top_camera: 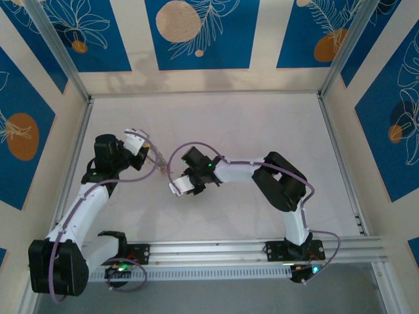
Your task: Put the keys on the keyring
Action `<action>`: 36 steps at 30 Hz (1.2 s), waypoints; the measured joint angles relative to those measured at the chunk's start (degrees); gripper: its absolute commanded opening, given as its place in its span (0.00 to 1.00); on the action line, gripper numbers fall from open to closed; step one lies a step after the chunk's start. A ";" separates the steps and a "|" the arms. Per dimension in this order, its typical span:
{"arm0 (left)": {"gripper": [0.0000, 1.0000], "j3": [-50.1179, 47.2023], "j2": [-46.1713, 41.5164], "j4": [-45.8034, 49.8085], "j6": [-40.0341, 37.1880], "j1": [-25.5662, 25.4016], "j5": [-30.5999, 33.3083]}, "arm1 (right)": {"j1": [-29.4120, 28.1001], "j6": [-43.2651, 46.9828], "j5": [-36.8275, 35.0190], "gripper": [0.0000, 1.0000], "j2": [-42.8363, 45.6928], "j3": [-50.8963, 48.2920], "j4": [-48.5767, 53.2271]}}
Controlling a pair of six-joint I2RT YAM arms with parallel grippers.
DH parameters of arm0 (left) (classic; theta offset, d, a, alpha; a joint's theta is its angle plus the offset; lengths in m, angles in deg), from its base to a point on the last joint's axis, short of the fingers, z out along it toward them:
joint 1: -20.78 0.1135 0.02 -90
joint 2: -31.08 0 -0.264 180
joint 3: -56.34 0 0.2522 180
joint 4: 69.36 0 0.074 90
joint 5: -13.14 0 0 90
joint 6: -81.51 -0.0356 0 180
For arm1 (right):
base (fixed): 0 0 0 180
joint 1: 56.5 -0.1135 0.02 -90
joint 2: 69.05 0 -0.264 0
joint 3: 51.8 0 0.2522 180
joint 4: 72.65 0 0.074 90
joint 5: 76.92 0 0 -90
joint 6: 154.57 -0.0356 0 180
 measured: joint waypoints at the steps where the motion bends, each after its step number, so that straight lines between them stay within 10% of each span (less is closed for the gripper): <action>1: 0.00 0.00 0.00 0.00 0.00 0.00 0.00 | -0.11 0.26 0.00 0.27 0.00 -0.15 -0.42; 21: 0.00 0.00 0.00 0.00 0.00 0.00 0.00 | -0.31 -2.95 11.39 0.14 -3.15 5.60 13.49; 36: 0.00 0.00 0.00 0.00 0.02 0.00 0.00 | 5.68 -1.88 7.54 0.24 13.29 -14.95 13.44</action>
